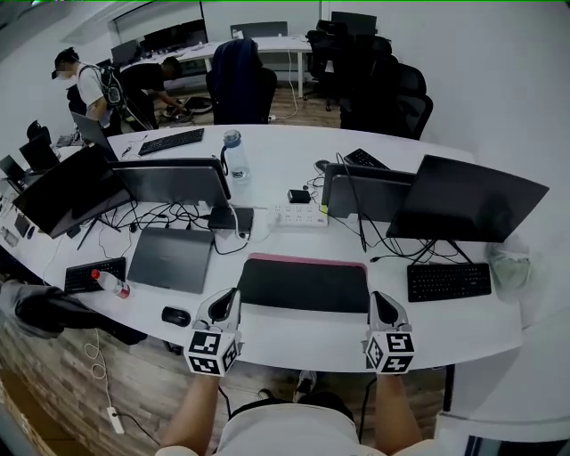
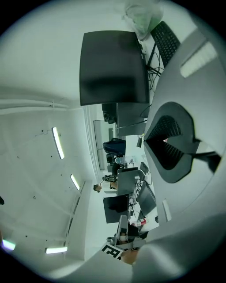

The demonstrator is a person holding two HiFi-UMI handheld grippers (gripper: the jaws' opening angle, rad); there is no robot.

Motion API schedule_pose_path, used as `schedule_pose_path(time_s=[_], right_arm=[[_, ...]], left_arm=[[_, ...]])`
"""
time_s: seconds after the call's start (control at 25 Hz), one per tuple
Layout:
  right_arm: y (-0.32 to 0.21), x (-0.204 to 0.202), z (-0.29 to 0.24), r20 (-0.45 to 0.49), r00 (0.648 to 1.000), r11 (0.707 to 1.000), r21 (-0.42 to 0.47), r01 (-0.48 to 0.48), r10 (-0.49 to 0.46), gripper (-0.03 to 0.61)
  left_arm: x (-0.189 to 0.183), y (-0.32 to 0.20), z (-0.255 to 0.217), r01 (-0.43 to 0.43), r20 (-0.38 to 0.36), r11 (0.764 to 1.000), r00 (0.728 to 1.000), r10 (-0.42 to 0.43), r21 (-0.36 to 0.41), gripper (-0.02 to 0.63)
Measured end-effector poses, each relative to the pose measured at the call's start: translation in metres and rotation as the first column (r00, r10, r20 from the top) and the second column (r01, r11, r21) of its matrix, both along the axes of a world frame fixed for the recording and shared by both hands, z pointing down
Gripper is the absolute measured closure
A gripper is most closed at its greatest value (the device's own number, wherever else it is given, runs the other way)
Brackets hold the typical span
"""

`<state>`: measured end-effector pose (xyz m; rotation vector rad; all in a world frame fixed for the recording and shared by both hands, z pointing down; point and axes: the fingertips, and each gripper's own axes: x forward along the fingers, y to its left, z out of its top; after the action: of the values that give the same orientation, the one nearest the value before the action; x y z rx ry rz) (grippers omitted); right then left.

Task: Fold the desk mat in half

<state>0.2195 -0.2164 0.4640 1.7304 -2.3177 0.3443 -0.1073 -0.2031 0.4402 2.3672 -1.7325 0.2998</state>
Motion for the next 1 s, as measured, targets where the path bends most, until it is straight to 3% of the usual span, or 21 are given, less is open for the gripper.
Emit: schedule_pose_path(time_s=[0.56, 1.0], right_arm=[[0.051, -0.03, -0.062, -0.064, 0.998, 0.995, 0.099, -0.011, 0.018, 0.565], [0.059, -0.035, -0.074, -0.068, 0.997, 0.992, 0.126, -0.011, 0.02, 0.565]], left_arm=[[-0.02, 0.041, -0.05, -0.026, -0.047, 0.994, 0.998, 0.031, 0.108, 0.611], [-0.024, 0.044, -0.054, -0.028, -0.075, 0.993, 0.997, 0.037, 0.117, 0.611]])
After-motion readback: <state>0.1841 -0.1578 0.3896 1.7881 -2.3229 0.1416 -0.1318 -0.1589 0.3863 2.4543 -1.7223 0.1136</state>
